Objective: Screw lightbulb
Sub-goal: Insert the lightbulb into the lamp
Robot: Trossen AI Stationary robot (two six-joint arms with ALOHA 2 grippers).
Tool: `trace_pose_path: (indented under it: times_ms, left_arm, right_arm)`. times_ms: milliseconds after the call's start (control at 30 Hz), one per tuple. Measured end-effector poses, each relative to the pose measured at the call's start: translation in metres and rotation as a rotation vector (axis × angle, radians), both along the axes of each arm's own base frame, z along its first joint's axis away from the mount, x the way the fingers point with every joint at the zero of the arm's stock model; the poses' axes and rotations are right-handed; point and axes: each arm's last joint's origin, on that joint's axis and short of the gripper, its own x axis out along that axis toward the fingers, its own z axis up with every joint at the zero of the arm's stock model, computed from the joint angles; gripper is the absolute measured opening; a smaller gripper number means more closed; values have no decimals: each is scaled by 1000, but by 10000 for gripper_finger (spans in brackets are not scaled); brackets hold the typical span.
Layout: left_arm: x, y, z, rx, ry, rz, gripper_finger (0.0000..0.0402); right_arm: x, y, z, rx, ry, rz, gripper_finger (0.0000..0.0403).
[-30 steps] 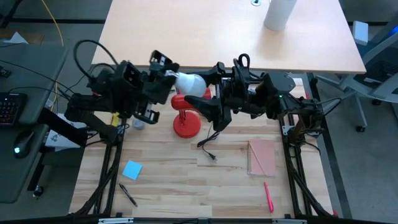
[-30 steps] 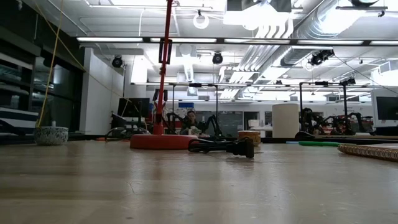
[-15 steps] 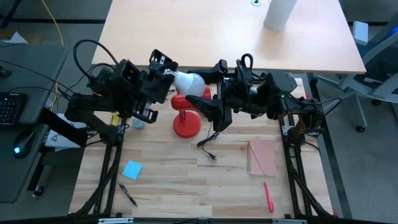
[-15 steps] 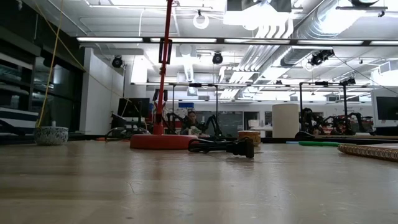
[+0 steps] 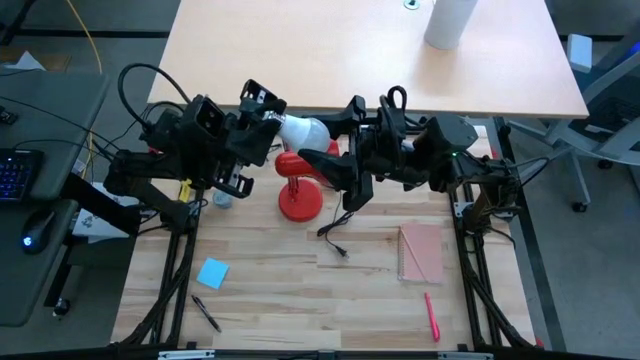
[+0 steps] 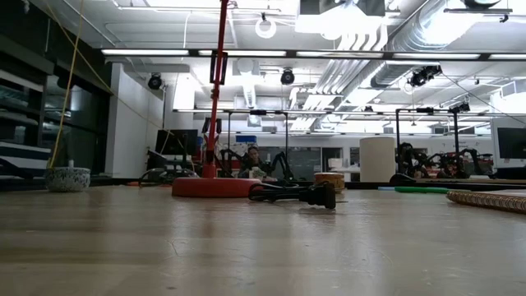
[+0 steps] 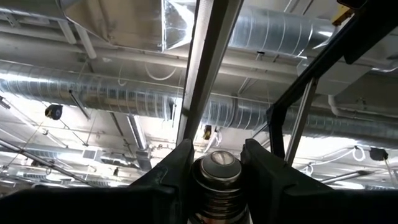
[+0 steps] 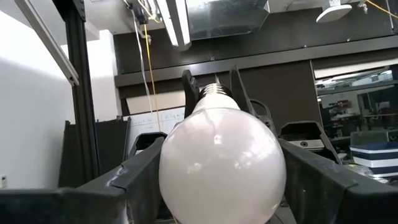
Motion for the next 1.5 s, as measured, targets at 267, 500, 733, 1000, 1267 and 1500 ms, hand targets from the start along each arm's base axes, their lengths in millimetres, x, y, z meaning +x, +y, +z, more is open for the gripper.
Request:
trace_pose_path:
  times_ms: [267,500,733,1000,1267,1500]
  left_arm:
    - [1,-1,0,6,17,-8,105]
    - [1,-1,-1,8,28,-12,134]
    - [5,-1,-4,13,60,-11,198]
    - [-14,2,3,36,125,24,268]
    - [-51,10,10,77,275,117,284]
    - [-71,16,3,84,483,220,284]
  right_arm:
    - [0,0,0,2,-1,0,261]
    - [0,0,0,2,-2,2,255]
    - [0,0,1,-7,-6,-3,254]
    - [-4,-1,3,-33,-2,-28,254]
    - [-25,-7,10,-68,64,-88,254]
    - [-56,-12,12,-98,227,-135,254]
